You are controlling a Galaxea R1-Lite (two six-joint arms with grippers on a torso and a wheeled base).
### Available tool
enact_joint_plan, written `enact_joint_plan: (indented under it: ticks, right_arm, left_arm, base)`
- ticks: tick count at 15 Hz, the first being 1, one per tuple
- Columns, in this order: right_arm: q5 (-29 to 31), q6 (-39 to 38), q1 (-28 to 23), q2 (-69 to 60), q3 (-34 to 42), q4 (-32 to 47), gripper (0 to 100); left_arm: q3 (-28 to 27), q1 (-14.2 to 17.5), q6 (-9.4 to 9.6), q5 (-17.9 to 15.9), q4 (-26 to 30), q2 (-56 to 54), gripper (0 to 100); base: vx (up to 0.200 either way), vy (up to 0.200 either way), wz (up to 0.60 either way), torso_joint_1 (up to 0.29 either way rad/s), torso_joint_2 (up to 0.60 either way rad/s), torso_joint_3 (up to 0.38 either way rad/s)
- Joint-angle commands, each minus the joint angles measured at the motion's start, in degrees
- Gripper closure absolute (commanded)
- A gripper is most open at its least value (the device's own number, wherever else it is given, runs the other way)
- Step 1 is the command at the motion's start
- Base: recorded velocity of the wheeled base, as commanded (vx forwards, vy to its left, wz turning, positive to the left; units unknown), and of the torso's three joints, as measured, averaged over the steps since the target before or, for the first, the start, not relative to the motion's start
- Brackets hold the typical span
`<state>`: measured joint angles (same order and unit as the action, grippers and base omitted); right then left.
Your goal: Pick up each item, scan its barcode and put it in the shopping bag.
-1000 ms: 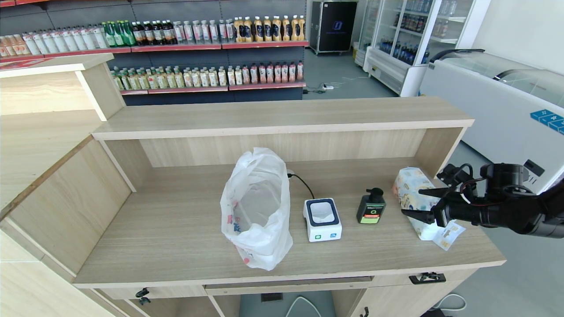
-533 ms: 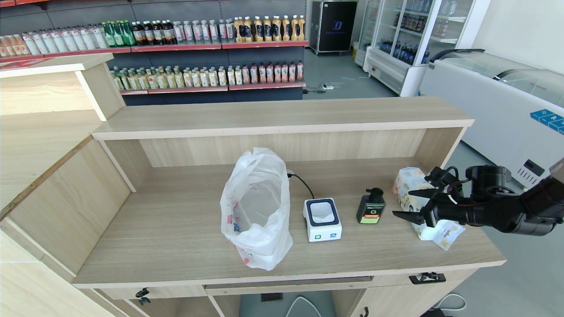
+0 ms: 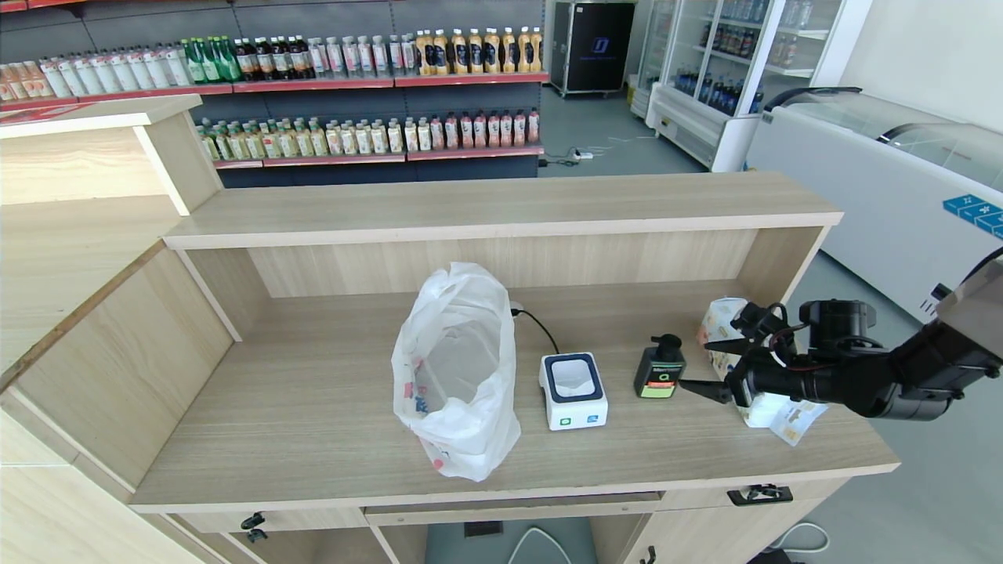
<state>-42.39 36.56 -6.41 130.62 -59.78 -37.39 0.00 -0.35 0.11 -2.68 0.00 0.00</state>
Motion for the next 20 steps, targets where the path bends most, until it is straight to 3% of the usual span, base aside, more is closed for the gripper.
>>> enact_joint_plan:
  ticks: [1,7,20]
  right_arm:
    - [0.1,-0.1,0.5,1.4,0.0,-0.9,0]
    - [-0.2,-0.3,1.7,4.1,-0.6,-1.0,0]
    - [-3.2,-1.6,5.2,10.7,-9.7,-0.6,0]
  left_arm:
    - [0.0,0.0,0.07,0.0,0.0,0.1,0]
    - [0.0,0.0,0.07,0.0,0.0,0.1,0]
    - [0.0,0.0,0.07,0.0,0.0,0.1,0]
  base:
    - [0.000,0.000,0.00,0.000,0.00,0.000]
    - [0.000,0.000,0.00,0.000,0.00,0.000]
    - [0.000,0.000,0.00,0.000,0.00,0.000]
